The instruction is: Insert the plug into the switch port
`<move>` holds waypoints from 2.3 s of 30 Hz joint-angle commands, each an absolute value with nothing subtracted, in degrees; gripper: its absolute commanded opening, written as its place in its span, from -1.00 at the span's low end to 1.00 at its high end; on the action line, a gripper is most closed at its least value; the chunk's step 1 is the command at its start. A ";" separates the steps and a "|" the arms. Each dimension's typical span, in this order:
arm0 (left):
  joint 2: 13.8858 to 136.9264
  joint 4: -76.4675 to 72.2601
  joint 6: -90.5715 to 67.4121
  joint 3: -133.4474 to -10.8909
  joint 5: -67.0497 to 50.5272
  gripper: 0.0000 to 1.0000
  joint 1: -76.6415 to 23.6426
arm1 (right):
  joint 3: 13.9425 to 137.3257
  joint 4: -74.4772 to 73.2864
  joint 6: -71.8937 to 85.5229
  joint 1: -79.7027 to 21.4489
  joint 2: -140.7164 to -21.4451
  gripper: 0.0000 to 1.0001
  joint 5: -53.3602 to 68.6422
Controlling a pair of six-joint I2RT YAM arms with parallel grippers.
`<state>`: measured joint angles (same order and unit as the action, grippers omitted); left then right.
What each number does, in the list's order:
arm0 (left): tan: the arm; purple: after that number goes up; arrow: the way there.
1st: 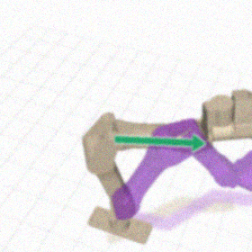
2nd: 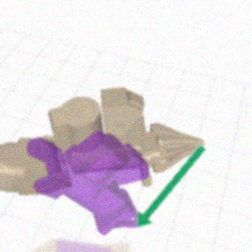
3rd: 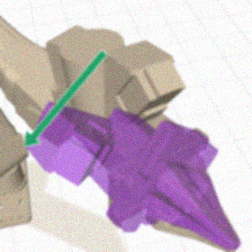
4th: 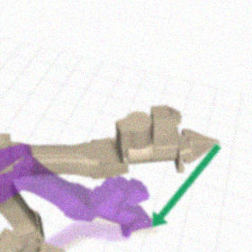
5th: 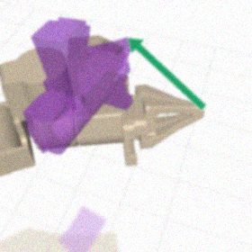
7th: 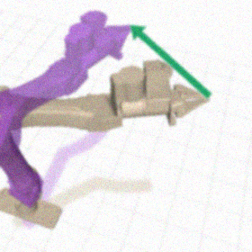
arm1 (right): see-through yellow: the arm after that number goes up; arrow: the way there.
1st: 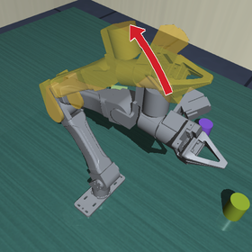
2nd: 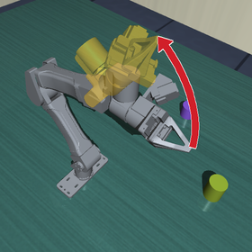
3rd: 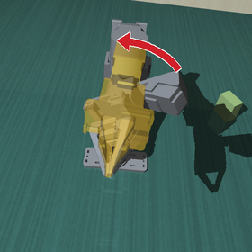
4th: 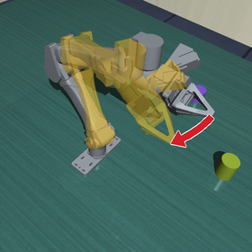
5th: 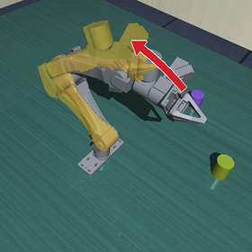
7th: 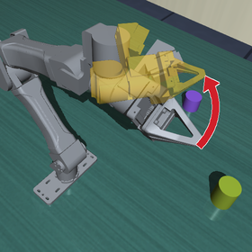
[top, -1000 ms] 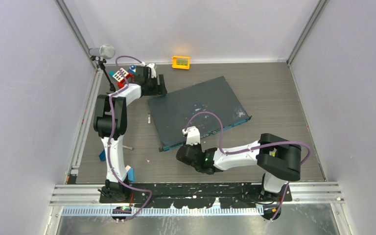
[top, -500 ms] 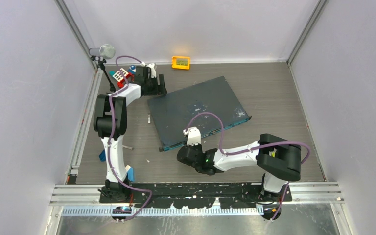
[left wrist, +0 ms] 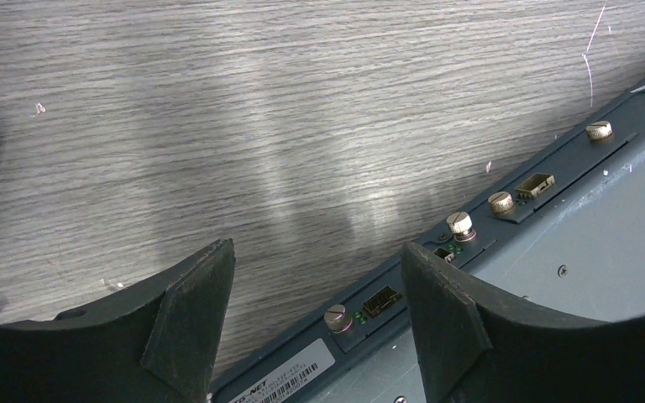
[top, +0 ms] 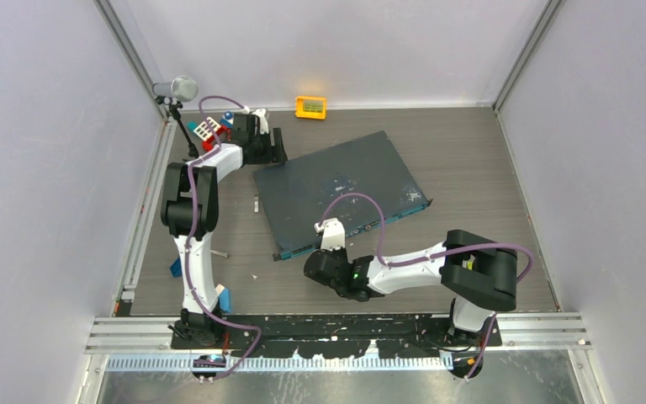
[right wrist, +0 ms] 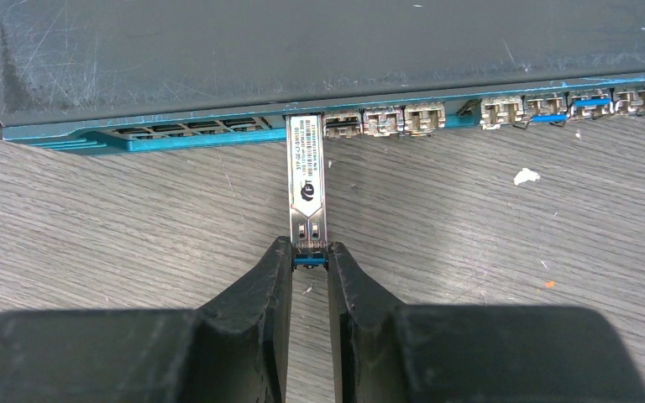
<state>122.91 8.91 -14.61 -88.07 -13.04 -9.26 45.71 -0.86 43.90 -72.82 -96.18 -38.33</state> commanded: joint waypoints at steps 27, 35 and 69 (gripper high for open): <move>123.93 11.79 -13.68 -89.82 -14.92 0.48 -9.47 | 51.99 4.71 40.38 -67.87 -98.37 -0.99 -38.62; 123.93 11.87 -13.71 -89.89 -15.01 0.48 -9.49 | 54.71 4.11 37.10 -66.38 -99.26 -0.87 -36.50; 123.31 11.96 -13.45 -89.31 -15.47 0.48 -9.42 | 40.65 4.67 41.19 -73.39 -88.86 -0.44 -34.44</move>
